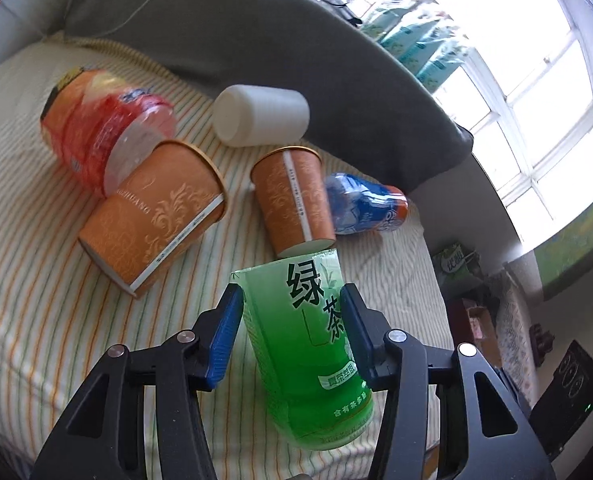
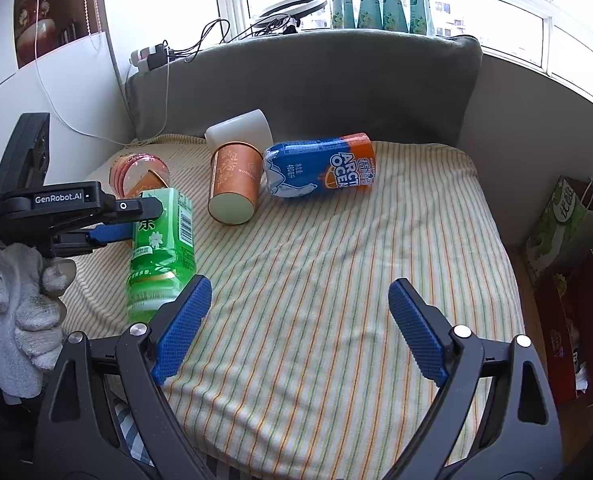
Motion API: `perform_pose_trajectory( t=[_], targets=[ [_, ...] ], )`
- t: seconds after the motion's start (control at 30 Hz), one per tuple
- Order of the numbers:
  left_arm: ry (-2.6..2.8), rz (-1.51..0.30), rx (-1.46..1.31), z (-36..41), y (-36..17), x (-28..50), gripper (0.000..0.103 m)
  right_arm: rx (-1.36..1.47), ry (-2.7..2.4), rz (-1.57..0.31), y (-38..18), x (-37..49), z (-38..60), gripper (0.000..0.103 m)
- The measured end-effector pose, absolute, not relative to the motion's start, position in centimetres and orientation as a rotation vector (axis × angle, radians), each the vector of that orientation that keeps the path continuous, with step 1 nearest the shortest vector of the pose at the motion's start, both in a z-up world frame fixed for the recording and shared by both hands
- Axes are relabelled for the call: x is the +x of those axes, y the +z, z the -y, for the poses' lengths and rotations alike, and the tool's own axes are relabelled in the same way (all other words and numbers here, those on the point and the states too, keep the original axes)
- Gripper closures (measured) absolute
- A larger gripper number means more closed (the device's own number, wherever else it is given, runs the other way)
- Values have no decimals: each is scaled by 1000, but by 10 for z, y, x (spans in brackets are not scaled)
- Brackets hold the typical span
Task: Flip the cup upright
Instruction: 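Grasp the lying green bottle around its body with the left gripper, then rotate the bottle open end up with the left gripper while the right gripper steadies it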
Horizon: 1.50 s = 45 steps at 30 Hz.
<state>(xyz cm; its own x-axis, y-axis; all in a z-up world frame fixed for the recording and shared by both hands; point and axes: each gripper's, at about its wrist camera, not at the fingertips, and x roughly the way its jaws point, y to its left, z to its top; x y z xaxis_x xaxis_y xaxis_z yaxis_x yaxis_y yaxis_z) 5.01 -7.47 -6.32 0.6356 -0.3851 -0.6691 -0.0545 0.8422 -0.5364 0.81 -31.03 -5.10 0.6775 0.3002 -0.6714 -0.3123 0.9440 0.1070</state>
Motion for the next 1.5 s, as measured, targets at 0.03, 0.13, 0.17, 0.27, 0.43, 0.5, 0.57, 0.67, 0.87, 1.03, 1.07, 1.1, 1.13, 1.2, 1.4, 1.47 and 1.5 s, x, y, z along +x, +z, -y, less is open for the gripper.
perform_pose_trajectory(
  t=[0.03, 0.13, 0.17, 0.27, 0.43, 0.5, 0.57, 0.67, 0.87, 1.03, 1.07, 1.1, 1.13, 1.2, 1.4, 1.47, 1.5],
  targets=[
    [-203, -875, -542, 77, -64, 51, 54, -11, 347, -753, -52, 10, 310, 11],
    [-213, -916, -545, 81, -76, 59, 55, -7, 389, -781, -56, 18, 304, 11],
    [-219, -929, -555, 80, -79, 61, 55, 8, 415, -789, -57, 21, 302, 11],
    [-242, -936, -541, 85, -79, 60, 56, 26, 467, -792, -55, 24, 297, 11],
    [-274, -943, -527, 89, -77, 60, 56, 191, 638, -903, -69, 42, 299, 20],
    [-280, -949, -536, 89, -78, 61, 56, 278, 729, -953, -79, 53, 301, 24],
    [-288, -957, -548, 87, -80, 61, 56, 341, 789, -1003, -91, 65, 300, 31],
    [-302, -959, -551, 85, -79, 61, 56, 367, 846, -1029, -102, 76, 292, 32],
    [-322, -951, -542, 86, -74, 60, 57, 359, 956, -1065, -112, 88, 262, 45],
    [-333, -920, -525, 82, -63, 60, 58, 293, 955, -1018, -101, 85, 249, 45],
    [-334, -911, -516, 83, -60, 60, 58, 274, 951, -1000, -96, 83, 248, 46],
    [-335, -891, -501, 83, -55, 58, 59, 243, 941, -973, -91, 81, 244, 46],
    [-337, -875, -487, 84, -51, 57, 60, 206, 928, -942, -86, 77, 240, 46],
    [-342, -832, -445, 87, -42, 55, 60, 160, 909, -890, -81, 72, 238, 46],
    [-336, -778, -365, 91, -37, 56, 61, 40, 849, -739, -72, 59, 233, 53],
    [-348, -784, -376, 87, -39, 54, 61, 18, 834, -711, -73, 55, 231, 53],
    [-355, -782, -374, 86, -39, 52, 61, 11, 825, -696, -73, 51, 230, 53]
  ],
)
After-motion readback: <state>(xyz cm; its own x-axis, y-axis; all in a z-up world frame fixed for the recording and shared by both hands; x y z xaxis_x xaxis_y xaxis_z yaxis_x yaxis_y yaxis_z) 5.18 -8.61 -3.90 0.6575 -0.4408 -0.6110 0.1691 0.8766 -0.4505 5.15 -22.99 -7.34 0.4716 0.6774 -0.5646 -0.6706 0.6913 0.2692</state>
